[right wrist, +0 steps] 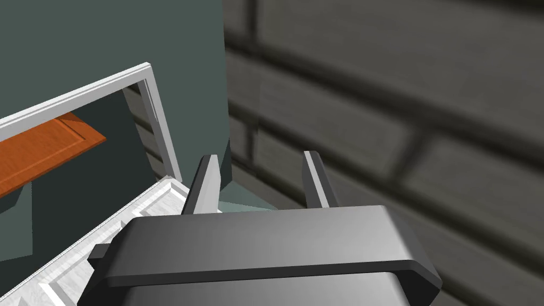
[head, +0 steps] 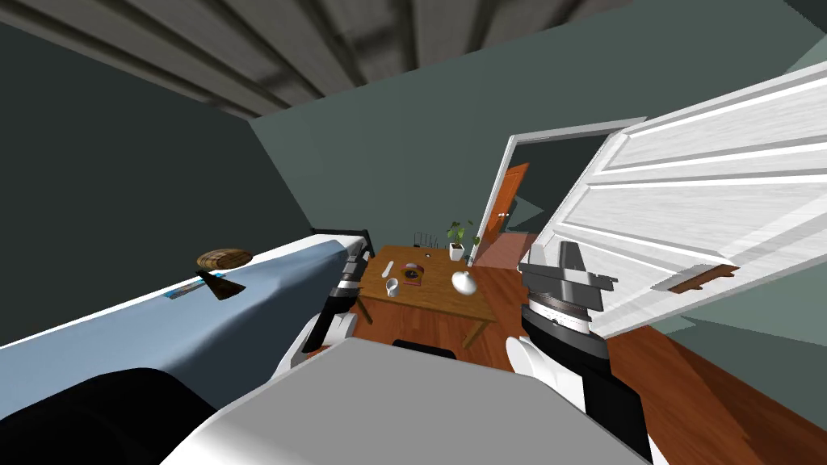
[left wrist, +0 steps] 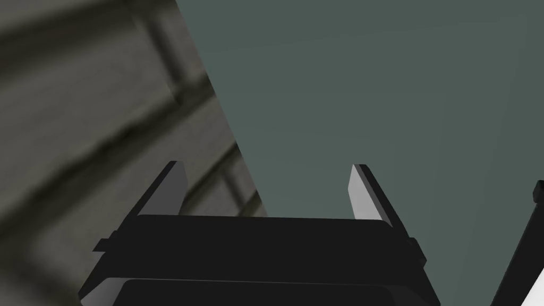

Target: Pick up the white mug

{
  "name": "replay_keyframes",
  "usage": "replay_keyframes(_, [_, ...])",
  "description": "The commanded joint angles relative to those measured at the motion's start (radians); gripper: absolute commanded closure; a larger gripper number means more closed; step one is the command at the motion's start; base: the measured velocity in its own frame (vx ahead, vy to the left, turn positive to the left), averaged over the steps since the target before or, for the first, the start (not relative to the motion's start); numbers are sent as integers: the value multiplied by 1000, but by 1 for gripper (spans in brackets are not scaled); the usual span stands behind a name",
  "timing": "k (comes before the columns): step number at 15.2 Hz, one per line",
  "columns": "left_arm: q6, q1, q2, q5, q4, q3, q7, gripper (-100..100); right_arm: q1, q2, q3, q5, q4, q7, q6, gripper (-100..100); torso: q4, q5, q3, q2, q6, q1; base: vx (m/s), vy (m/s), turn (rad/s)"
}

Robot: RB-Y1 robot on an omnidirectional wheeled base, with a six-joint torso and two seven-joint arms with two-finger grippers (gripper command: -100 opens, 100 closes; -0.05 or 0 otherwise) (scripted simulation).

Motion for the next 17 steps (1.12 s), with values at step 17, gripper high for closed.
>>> replay_keyframes(17, [372, -104, 80, 62, 181, 111, 151, -100, 0, 0, 0, 0, 0, 0, 0, 0, 0, 0, -1, -2, 0, 0, -28, 18, -185])
